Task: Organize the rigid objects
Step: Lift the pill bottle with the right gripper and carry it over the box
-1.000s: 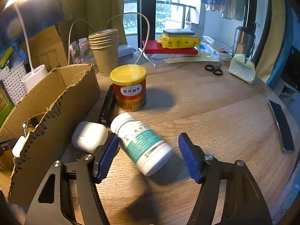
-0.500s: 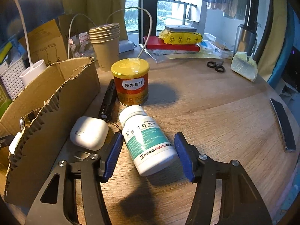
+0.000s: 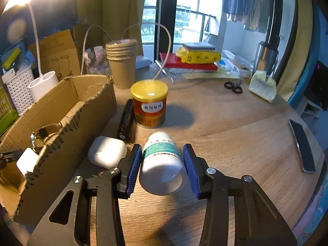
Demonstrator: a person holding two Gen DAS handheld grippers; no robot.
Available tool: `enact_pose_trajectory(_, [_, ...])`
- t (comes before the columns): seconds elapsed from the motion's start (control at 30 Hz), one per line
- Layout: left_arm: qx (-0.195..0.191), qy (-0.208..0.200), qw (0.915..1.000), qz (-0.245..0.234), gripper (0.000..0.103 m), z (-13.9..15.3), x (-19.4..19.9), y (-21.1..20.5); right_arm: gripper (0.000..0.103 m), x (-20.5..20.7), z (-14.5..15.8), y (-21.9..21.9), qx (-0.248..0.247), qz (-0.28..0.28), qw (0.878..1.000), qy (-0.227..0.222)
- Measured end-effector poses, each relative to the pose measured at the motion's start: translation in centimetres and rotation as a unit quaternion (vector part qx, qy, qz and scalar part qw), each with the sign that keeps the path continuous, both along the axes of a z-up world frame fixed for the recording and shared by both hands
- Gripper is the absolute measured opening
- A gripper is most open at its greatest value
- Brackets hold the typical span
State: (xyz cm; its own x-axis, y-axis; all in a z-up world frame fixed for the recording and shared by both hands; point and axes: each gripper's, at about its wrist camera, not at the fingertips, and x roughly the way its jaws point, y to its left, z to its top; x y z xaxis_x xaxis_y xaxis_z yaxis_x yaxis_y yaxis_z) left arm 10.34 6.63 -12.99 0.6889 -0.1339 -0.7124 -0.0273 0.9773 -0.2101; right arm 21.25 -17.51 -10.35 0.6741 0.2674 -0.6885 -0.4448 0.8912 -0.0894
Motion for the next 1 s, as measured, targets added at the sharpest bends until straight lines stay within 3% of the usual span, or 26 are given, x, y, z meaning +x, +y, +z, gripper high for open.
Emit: enact_pose_trajectory(1.0, [0.0,0.0,1.0,0.0,0.023,0.0,0.0,0.0,0.042,-3.8,7.8,5.4,-0.02,0.076,0.993,-0.09])
